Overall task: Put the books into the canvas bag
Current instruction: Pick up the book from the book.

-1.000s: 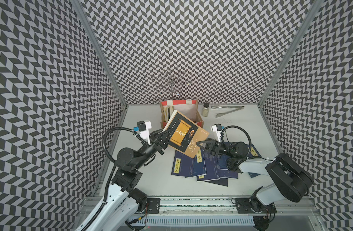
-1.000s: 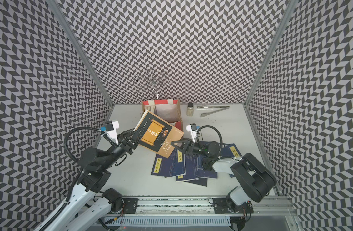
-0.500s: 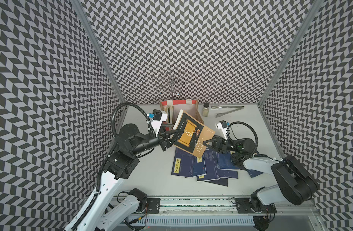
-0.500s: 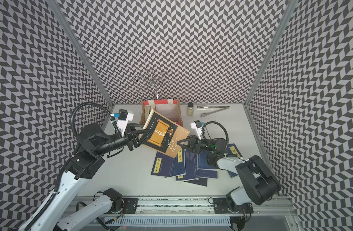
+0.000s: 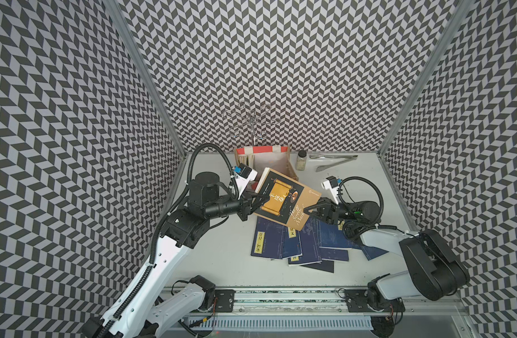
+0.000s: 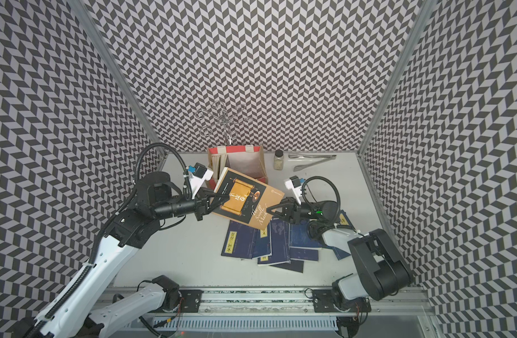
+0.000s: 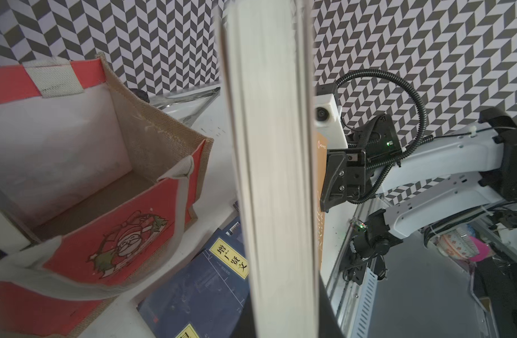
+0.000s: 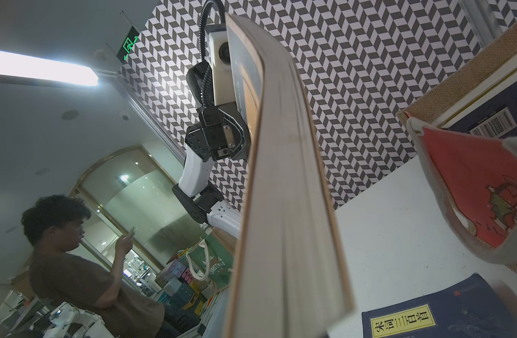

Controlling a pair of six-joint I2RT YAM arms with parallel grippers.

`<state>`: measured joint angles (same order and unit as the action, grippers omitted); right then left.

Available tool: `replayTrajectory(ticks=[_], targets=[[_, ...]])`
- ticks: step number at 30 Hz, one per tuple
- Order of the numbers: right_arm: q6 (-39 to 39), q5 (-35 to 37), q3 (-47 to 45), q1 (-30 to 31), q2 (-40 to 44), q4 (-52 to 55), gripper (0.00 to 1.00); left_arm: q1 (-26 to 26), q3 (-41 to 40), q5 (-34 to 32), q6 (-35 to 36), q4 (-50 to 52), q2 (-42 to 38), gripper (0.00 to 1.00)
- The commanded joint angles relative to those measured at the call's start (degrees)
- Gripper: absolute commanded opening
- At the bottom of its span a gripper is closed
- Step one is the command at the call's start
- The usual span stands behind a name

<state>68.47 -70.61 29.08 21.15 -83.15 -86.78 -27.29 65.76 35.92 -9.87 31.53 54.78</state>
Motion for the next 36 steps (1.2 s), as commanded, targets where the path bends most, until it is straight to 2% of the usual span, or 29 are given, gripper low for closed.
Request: replayTrajectory(ticks=[1,2,3,5,8,9,14,17,20,22,24,28,36], targets=[[-0.6,-3.6,0.7,0.2,2.2,-21.1,0.00,0.0,1.1,-2.4,2.5,3.0,0.8,0.00],[-0.6,-3.4,0.7,0.0,2.4,-21.1,0.00,0.1,1.3,-2.6,2.7,3.0,1.1,0.00],[-0.6,-2.9,0.6,-0.1,2.4,-21.1,0.05,0.3,1.7,-2.9,2.6,2.9,1.2,0.00],[0.1,-1.2,0.3,-0.6,2.4,-21.0,0.37,0.7,3.4,-4.7,2.0,2.1,2.1,0.00],[0.4,-0.4,-0.3,-1.1,2.3,-20.6,0.78,1.9,8.8,-7.3,1.3,1.6,5.0,0.00],[0.0,0.1,-0.8,-1.4,2.4,-20.0,0.98,2.2,11.4,-8.5,1.3,2.1,6.8,0.00],[-3.2,1.2,-3.3,-1.7,3.5,-15.7,1.00,2.3,25.0,-16.3,2.4,5.7,15.6,0.00],[-8.7,1.4,-4.4,-1.7,6.1,-7.4,0.99,2.3,32.5,-20.3,2.3,8.0,19.9,0.00],[-24.6,4.4,-3.2,-1.6,12.3,17.4,0.99,2.2,40.3,-27.1,2.0,12.1,24.2,0.00],[-42.2,11.9,1.5,-0.7,17.6,46.1,1.00,2.3,46.4,-32.2,2.1,16.3,28.0,0.00],[-52.1,21.9,6.4,0.3,20.6,63.3,0.99,2.3,50.4,-36.0,2.0,18.9,30.8,0.00],[-55.0,29.6,9.5,0.3,22.9,69.7,1.00,2.2,54.4,-39.2,2.0,21.1,35.0,0.00],[-56.0,33.2,9.3,0.3,25.0,72.0,0.99,1.0,56.0,-45.3,0.6,23.7,38.7,0.00]])
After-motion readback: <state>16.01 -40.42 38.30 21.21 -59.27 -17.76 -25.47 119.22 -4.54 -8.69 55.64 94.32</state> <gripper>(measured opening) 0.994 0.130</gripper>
